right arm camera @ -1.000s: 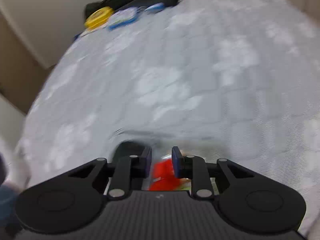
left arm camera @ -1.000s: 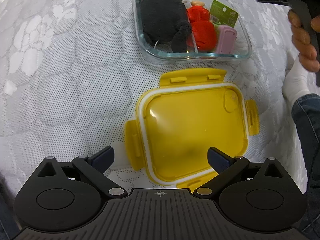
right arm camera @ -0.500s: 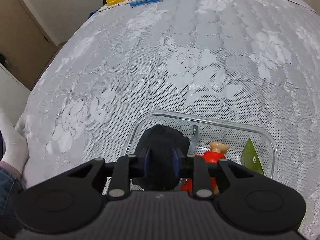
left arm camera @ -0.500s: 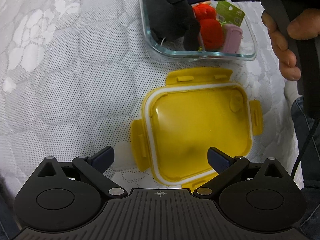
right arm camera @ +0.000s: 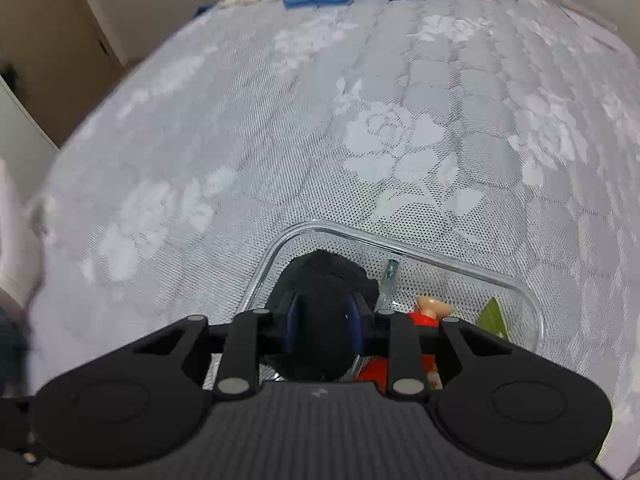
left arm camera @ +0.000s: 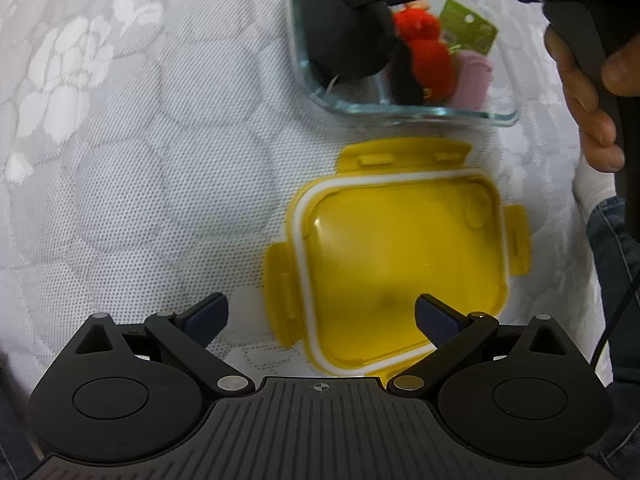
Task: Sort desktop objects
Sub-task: 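Push the black plush toy into the container corner with the right gripper, then lift the right gripper and reach back into the container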
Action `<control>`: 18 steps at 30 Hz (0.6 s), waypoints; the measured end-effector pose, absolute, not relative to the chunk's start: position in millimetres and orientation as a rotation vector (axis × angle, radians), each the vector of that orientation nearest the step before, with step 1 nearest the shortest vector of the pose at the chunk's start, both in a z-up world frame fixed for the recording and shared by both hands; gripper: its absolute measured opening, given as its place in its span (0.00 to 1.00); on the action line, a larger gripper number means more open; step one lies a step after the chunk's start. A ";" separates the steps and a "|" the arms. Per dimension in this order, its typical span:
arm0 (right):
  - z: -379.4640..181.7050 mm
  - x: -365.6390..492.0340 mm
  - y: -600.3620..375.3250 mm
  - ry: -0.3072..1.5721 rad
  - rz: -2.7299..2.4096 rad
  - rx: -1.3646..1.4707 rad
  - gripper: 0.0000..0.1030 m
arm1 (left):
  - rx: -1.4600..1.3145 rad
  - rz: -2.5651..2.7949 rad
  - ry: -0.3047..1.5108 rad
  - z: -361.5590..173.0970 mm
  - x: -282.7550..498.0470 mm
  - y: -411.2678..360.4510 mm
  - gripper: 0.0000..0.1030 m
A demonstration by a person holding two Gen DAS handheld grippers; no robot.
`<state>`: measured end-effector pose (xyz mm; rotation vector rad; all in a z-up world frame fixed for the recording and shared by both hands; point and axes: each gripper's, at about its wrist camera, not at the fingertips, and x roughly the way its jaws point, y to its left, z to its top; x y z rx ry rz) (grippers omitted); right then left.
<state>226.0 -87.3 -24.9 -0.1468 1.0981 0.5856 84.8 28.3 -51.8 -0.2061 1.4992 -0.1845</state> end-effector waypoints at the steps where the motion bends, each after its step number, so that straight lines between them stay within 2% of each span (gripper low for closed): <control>1: -19.0 226.7 -95.4 1.090 0.577 -0.119 0.36 | -0.203 -0.187 1.492 -49.4 84.9 25.9 0.99; 3: -7.2 225.8 -109.8 1.064 0.568 -0.085 0.44 | -0.199 -0.188 1.484 -47.7 85.6 21.1 0.99; 8: 8.8 220.9 -147.5 1.006 0.502 -0.068 0.51 | -0.194 -0.185 1.469 -45.1 83.9 11.1 0.99; 9: 9.6 220.9 -156.5 0.999 0.478 -0.058 0.57 | -0.195 -0.180 1.464 -45.1 83.0 12.5 0.99; 14: 7.1 220.8 -200.1 0.983 0.389 -0.015 0.61 | -0.241 -0.113 1.463 -48.3 86.4 22.6 0.99; 16: 5.0 220.2 -213.3 0.974 0.362 -0.006 0.69 | -0.248 -0.102 1.473 -55.1 89.0 21.6 0.99; 18: 3.6 221.3 -221.6 0.962 0.344 0.008 0.69 | -0.230 -0.108 1.485 -58.6 88.2 17.5 0.99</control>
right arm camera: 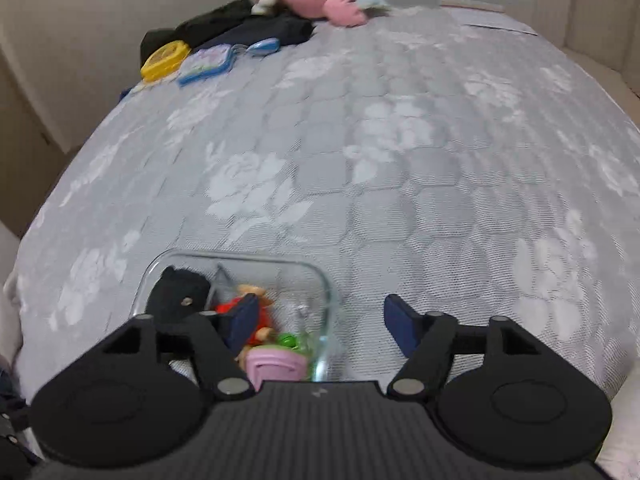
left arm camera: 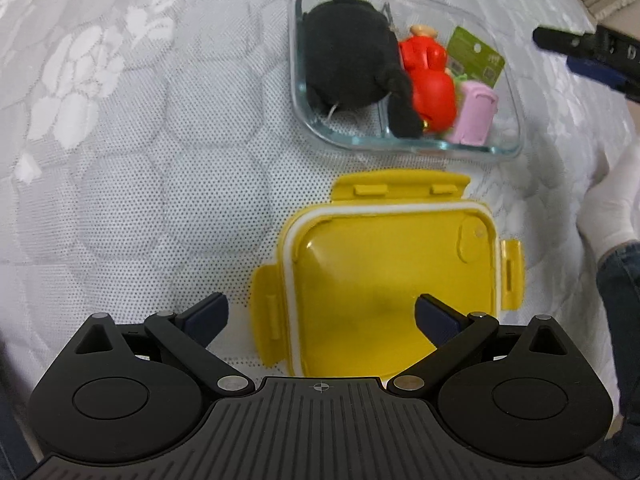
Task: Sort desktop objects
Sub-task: 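Lift the right gripper and reach back into the container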
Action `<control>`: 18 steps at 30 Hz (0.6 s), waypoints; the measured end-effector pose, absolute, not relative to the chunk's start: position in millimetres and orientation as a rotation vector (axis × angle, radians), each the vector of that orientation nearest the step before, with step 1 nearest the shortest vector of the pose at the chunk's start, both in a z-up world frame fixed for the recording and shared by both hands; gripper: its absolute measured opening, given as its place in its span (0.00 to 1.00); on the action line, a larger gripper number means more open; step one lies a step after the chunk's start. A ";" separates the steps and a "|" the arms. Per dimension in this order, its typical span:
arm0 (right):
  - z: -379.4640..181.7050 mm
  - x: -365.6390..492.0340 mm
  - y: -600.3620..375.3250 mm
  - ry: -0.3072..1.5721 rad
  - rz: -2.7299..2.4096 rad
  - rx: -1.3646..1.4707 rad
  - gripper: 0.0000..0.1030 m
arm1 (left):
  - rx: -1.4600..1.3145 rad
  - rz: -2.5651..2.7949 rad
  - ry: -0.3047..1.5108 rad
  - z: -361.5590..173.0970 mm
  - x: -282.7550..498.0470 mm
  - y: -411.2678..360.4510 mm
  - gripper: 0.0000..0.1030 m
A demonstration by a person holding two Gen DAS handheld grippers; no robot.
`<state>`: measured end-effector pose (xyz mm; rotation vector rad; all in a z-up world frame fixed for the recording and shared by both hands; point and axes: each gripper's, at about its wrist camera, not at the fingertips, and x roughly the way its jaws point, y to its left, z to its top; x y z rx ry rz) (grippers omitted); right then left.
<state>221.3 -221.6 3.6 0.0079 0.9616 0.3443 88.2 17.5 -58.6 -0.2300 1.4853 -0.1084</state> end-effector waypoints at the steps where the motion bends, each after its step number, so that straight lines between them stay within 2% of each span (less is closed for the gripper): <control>1: 2.7 223.5 -222.1 0.959 0.338 0.008 0.69 | -0.217 -0.117 1.493 -60.7 87.6 14.6 0.99; 2: 1.7 225.3 -220.5 0.953 0.334 0.007 0.68 | -0.204 -0.126 1.501 -62.9 87.0 11.6 0.99; 3: 0.2 227.3 -216.1 0.955 0.327 -0.004 0.60 | -0.191 -0.135 1.509 -65.0 86.4 8.7 0.99; 4: -1.8 229.9 -208.9 0.970 0.335 -0.027 0.45 | -0.183 -0.145 1.515 -66.4 86.0 6.5 0.99; 6: -6.8 234.1 -192.5 1.004 0.362 -0.068 0.30 | -0.185 -0.165 1.516 -65.5 85.5 4.8 0.99; 15: -33.7 241.7 -143.9 1.037 0.325 -0.302 0.34 | -0.204 -0.227 1.494 -59.5 81.5 12.1 0.99; 17: -35.0 241.5 -142.6 1.034 0.341 -0.315 0.31 | -0.196 -0.236 1.499 -61.7 80.5 14.2 0.99; 18: -36.0 242.1 -142.8 1.041 0.356 -0.311 0.21 | -0.191 -0.235 1.503 -63.2 80.4 15.3 0.99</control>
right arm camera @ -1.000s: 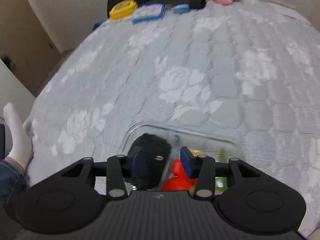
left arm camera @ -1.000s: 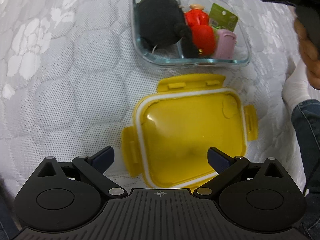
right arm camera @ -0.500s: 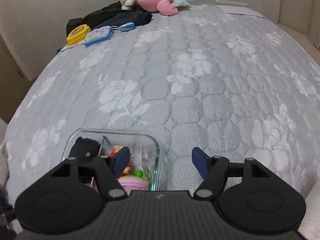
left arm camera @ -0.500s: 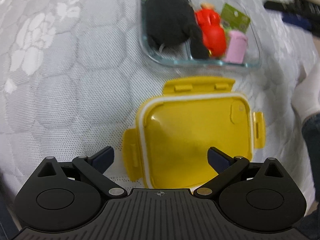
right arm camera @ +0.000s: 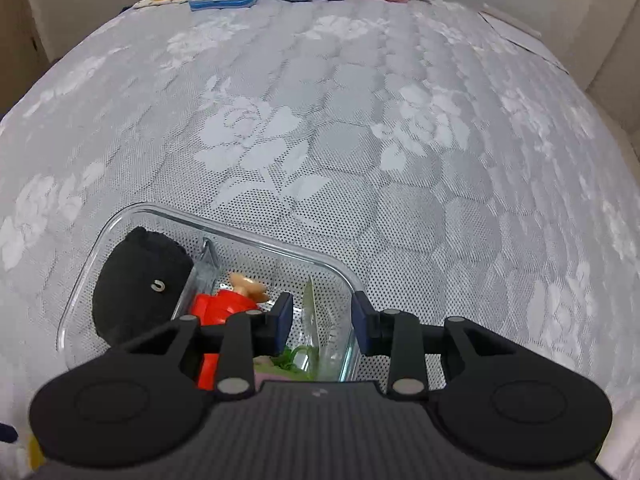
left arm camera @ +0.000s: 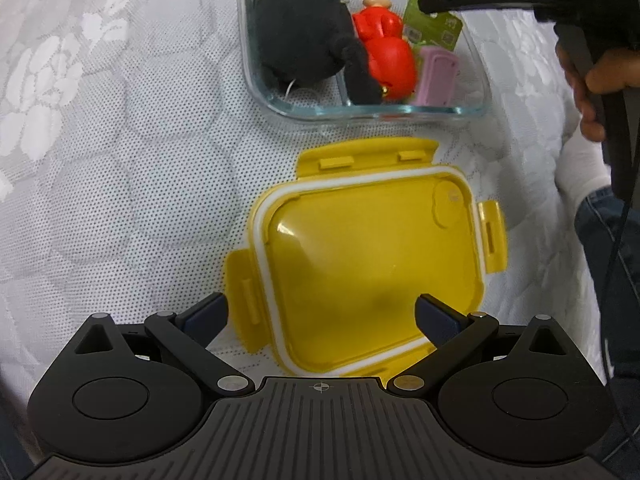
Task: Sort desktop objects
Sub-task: 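Lift the right gripper and reach back into the container, then press the red doll and pink keychain down with the right gripper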
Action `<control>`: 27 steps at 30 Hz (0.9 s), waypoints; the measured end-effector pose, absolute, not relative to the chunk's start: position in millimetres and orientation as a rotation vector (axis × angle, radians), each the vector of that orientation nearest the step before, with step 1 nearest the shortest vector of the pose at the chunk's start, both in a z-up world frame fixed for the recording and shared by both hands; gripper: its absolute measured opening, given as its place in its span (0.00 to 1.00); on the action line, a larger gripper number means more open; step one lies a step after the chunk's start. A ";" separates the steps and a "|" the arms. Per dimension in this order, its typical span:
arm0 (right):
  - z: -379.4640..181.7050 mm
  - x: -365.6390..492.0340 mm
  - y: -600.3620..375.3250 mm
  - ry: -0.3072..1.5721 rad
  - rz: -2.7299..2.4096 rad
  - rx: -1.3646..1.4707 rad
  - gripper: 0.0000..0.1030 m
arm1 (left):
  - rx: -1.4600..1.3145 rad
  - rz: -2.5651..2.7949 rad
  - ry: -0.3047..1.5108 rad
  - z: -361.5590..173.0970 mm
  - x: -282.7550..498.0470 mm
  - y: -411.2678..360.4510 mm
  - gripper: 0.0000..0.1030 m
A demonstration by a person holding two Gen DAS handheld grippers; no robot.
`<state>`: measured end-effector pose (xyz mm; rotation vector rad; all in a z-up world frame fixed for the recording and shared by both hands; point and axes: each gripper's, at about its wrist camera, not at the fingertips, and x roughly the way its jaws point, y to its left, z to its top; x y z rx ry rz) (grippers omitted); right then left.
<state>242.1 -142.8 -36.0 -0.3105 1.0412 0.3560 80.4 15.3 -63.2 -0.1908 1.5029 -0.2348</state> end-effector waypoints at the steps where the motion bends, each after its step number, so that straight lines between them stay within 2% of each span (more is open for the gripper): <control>1: -37.3 242.4 -142.6 1.055 0.367 -0.306 0.18 | -0.187 -0.231 1.506 -64.4 80.2 16.4 0.99; 3: -40.6 239.2 -139.1 1.060 0.384 -0.346 0.18 | -0.191 -0.223 1.506 -65.5 79.9 18.7 0.99; 5: -42.7 235.5 -134.5 1.059 0.397 -0.395 0.03 | -0.197 -0.219 1.503 -65.4 80.4 19.9 0.99; 7: -38.6 234.2 -133.6 1.055 0.399 -0.385 0.02 | -0.199 -0.219 1.500 -65.3 80.7 19.8 0.99; 13: -2.3 235.2 -150.6 1.017 0.502 -0.105 0.01 | -0.194 -0.211 1.508 -69.3 81.3 17.6 0.99; 14: 1.3 235.5 -153.0 1.007 0.511 -0.075 0.02 | -0.191 -0.210 1.512 -70.3 81.7 16.8 0.99; 15: 1.1 236.5 -154.3 1.015 0.502 -0.066 0.09 | -0.190 -0.210 1.515 -70.7 81.7 15.6 0.99; 16: 0.0 237.6 -155.5 1.028 0.489 -0.060 0.22 | -0.188 -0.209 1.516 -70.7 81.8 14.5 0.99; 17: -1.1 238.7 -156.7 1.042 0.475 -0.055 0.25 | -0.187 -0.209 1.517 -71.1 81.9 13.9 0.99; 21: -15.9 245.6 -156.8 1.123 0.412 -0.056 0.21 | -0.185 -0.214 1.519 -72.5 82.5 12.0 0.99; 27: -36.7 250.9 -150.2 1.169 0.343 -0.113 0.21 | -0.193 -0.217 1.527 -75.6 83.8 12.4 0.99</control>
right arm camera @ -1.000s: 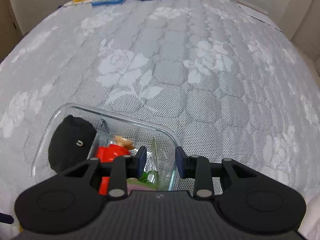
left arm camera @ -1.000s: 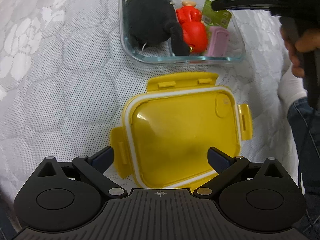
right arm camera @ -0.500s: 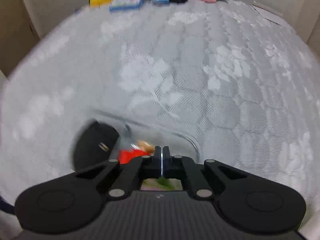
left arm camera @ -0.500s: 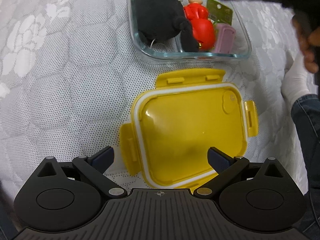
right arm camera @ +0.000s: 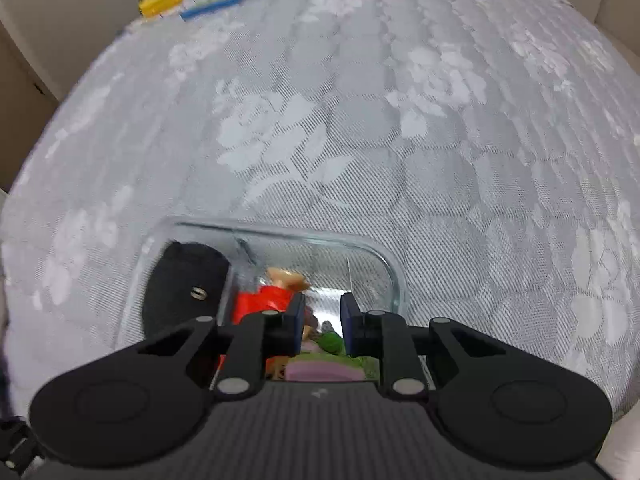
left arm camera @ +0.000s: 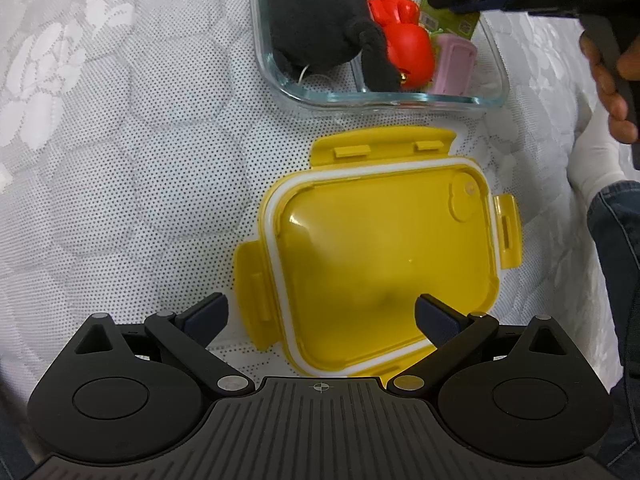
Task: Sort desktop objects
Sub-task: 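Press the red doll and pink keychain down with the right gripper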
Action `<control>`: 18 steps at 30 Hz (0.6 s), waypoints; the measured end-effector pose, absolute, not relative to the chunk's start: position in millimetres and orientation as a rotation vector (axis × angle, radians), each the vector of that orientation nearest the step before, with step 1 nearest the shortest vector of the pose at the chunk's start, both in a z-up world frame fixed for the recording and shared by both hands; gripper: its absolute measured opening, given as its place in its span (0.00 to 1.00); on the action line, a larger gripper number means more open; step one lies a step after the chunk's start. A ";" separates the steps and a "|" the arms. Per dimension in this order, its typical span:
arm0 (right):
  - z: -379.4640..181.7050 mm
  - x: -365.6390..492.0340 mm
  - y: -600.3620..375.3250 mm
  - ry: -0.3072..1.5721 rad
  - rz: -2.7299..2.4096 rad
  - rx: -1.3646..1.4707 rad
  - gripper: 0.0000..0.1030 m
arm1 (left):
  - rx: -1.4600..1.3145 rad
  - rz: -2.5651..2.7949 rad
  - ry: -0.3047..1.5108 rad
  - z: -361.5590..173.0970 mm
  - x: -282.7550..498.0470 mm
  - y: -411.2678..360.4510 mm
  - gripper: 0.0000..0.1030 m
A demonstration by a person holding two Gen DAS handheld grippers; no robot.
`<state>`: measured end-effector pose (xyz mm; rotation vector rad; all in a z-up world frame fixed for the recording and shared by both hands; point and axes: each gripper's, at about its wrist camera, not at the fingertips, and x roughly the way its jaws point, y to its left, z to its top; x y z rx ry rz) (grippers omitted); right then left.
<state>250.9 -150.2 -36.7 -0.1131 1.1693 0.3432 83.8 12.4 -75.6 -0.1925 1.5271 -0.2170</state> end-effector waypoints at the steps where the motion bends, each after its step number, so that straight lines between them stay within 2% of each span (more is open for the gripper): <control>1: -40.0 251.2 -149.9 1.174 0.330 -0.119 0.20 | -0.194 -0.219 1.527 -75.6 84.0 12.5 0.99; 5: -46.5 250.9 -144.7 1.170 0.319 -0.160 0.21 | -0.195 -0.227 1.523 -75.2 84.6 11.6 0.99; 6: -46.9 249.9 -143.1 1.165 0.325 -0.174 0.24 | -0.193 -0.228 1.523 -75.1 84.7 11.1 0.99; 8: -43.2 247.9 -144.5 1.155 0.337 -0.167 0.31 | -0.190 -0.229 1.521 -74.9 84.4 10.0 0.99; 10: -35.0 247.3 -150.2 1.136 0.350 -0.119 0.49 | -0.188 -0.231 1.518 -73.8 83.8 8.9 0.99; 11: -28.7 246.9 -154.8 1.122 0.360 -0.079 0.52 | -0.185 -0.231 1.515 -73.1 83.5 8.3 0.99; 13: -15.4 244.5 -164.6 1.085 0.370 -0.023 0.64 | -0.181 -0.226 1.511 -72.4 83.0 7.2 0.99; 15: -2.5 239.1 -176.5 1.044 0.388 0.017 0.71 | -0.171 -0.216 1.508 -71.5 82.4 5.3 0.99; 18: 13.8 230.0 -196.2 1.008 0.398 0.073 0.73 | -0.156 -0.212 1.498 -68.5 79.6 2.0 0.99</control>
